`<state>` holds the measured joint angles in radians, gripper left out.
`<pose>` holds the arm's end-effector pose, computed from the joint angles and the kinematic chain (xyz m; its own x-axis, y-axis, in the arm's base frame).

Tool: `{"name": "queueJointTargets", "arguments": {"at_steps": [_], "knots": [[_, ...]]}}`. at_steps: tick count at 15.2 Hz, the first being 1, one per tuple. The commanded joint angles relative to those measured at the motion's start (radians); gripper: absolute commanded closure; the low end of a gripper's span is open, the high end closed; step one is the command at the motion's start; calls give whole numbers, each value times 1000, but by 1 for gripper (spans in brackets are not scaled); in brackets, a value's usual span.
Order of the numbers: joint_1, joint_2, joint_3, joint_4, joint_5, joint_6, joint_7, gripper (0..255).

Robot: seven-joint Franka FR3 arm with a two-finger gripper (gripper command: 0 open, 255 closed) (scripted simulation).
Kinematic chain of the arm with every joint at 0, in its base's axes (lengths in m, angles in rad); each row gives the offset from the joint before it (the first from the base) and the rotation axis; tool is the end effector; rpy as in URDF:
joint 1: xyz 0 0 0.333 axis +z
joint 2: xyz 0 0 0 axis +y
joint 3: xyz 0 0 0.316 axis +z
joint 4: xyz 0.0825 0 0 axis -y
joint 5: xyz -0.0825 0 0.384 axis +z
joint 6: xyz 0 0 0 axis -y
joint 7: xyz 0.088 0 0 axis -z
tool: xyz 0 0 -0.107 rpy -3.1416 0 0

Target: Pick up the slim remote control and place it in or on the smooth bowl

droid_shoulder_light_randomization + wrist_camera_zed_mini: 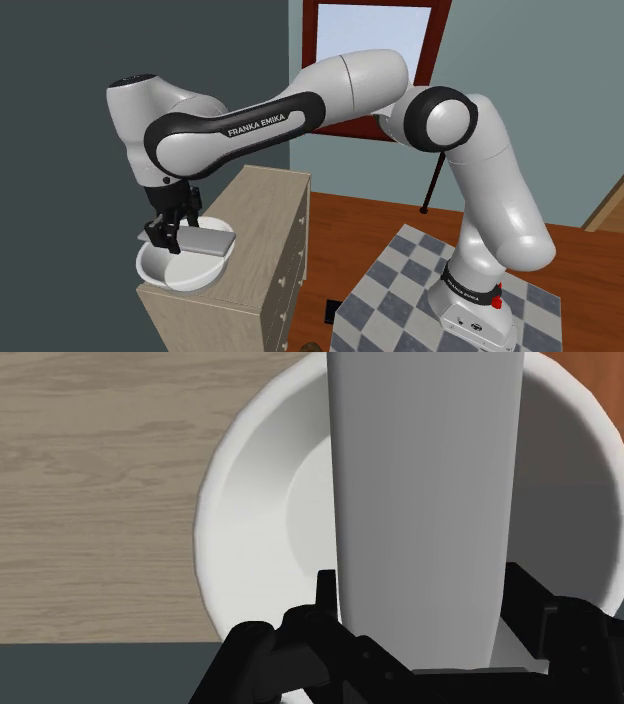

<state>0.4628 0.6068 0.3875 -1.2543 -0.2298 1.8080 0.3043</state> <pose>0.5362 0.4811 0.4245 0.8580 0.5136 -0.0093 0.5136 -0.8580 0.0086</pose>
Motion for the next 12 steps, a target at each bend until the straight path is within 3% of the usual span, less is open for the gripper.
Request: {"name": "queueJointTargets", "arguments": {"at_steps": [1,9,10,12], "knots": [[-3,3,-1,-21,-2,25,1,255],[-4,5,-2,-29,-3,34,2,255],[-4,5,-2,-29,-3,34,2,0],[-4,5,-2,-29,-3,34,2,0]]}}
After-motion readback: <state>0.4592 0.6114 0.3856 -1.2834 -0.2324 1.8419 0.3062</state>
